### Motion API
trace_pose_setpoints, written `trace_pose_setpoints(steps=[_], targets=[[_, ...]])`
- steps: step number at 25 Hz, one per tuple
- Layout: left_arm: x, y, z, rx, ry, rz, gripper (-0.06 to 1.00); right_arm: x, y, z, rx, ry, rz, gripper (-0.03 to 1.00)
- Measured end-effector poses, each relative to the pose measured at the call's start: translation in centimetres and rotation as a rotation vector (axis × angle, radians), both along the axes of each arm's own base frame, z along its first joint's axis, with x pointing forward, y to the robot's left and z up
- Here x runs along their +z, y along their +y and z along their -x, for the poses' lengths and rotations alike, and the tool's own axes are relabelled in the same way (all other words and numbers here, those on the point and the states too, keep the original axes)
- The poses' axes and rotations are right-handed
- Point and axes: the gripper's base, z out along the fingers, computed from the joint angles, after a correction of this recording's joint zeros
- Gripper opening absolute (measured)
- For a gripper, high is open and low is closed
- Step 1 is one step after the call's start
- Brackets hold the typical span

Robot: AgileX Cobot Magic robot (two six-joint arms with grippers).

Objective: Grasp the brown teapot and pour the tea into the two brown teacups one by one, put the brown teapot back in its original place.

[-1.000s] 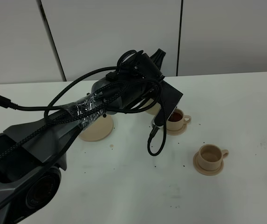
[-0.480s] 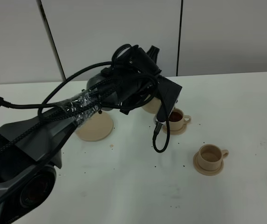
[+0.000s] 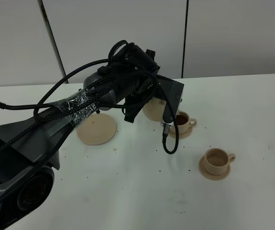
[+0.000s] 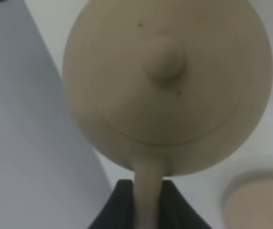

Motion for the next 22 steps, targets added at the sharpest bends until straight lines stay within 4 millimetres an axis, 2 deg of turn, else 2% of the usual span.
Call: trace_pose_setpoints(steps=[7, 13, 22], targets=[[-0.2, 0.8, -0.1, 0.098, 0.049, 0.068, 0.17, 0.0, 0.0, 0.0, 0.000, 0.000, 0.000, 0.38], [0.6, 1.7, -0.1, 0.180, 0.100, 0.164, 0.17, 0.0, 0.0, 0.0, 0.000, 0.000, 0.000, 0.38], [0.7, 4.0, -0.9, 0.314, 0.215, 0.347, 0.17, 0.0, 0.0, 0.0, 0.000, 0.000, 0.000, 0.38]])
